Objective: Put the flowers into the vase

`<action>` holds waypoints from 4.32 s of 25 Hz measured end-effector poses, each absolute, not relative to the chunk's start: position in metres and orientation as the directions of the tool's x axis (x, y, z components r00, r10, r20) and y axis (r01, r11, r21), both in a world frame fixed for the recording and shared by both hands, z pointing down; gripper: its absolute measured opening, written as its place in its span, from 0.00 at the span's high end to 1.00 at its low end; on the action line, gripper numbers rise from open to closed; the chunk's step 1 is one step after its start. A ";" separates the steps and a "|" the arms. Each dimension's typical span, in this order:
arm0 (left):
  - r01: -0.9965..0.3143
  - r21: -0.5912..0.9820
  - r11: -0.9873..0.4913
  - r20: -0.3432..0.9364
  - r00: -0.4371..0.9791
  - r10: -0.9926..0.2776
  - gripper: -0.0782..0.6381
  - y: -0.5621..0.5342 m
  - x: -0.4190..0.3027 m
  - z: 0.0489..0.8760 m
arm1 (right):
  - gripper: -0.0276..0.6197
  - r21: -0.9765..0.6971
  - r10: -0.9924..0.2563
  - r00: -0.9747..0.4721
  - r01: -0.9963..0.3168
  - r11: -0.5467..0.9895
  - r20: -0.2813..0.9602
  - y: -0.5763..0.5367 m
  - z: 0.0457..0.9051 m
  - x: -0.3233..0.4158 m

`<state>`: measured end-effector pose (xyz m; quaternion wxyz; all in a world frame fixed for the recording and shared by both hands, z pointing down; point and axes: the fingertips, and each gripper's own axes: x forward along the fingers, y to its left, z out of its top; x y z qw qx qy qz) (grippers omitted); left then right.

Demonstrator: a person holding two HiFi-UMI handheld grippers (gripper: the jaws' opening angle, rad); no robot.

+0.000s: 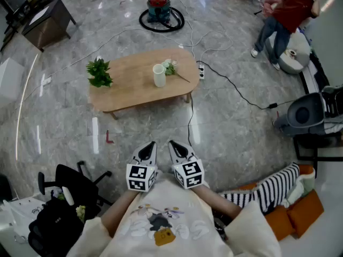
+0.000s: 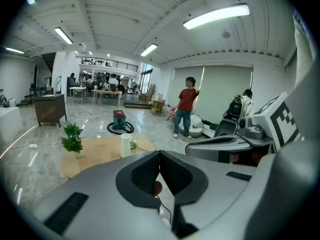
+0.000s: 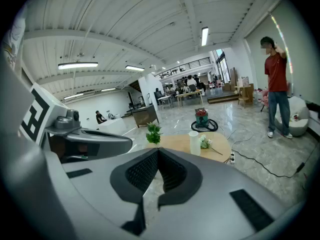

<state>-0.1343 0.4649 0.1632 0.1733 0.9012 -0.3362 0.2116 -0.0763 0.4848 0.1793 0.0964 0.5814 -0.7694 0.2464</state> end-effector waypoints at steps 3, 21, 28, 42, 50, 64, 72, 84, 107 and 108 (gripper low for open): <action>-0.679 0.165 -0.715 0.500 0.683 -0.533 0.88 0.462 -0.132 0.166 | 0.95 -0.262 -0.849 -0.304 -0.943 0.204 0.432 0.482 0.181 -0.073; -0.671 0.120 -0.732 0.557 0.656 -0.510 0.88 0.480 -0.076 0.175 | 0.95 -0.412 -0.854 -0.320 -0.901 0.139 0.410 0.493 0.197 -0.010; -0.736 0.115 -0.667 0.577 0.596 -0.558 0.88 0.479 -0.049 0.180 | 0.95 -0.462 -0.837 -0.344 -0.878 0.125 0.425 0.502 0.223 0.039; -0.693 0.138 -0.708 0.554 0.647 -0.524 0.88 0.435 0.001 0.183 | 0.95 -0.463 -0.845 -0.275 -0.886 0.037 0.459 0.468 0.235 0.091; -0.699 0.177 -0.693 0.535 0.659 -0.529 0.88 0.341 0.002 0.182 | 0.95 -0.431 -0.833 -0.267 -0.902 0.039 0.484 0.379 0.237 0.095; -0.708 0.265 -0.655 0.521 0.677 -0.520 0.88 0.146 -0.031 0.166 | 0.95 -0.382 -0.829 -0.211 -0.924 -0.003 0.517 0.198 0.224 0.075; -0.671 0.309 -0.674 0.507 0.716 -0.481 0.88 0.074 -0.047 0.167 | 0.95 -0.339 -0.843 -0.177 -0.941 -0.007 0.508 0.138 0.210 0.061; -0.635 0.325 -0.701 0.528 0.737 -0.422 0.88 0.072 -0.029 0.181 | 0.95 -0.272 -0.825 -0.138 -0.962 -0.020 0.547 0.132 0.217 0.085; -0.808 0.272 -0.523 0.685 0.544 -0.485 0.88 0.047 0.038 0.268 | 0.95 -0.283 -0.680 -0.402 -0.916 0.286 0.613 0.055 0.306 0.142; -0.816 0.267 -0.513 0.690 0.534 -0.489 0.88 0.043 0.038 0.275 | 0.95 -0.288 -0.672 -0.407 -0.913 0.288 0.618 0.052 0.314 0.146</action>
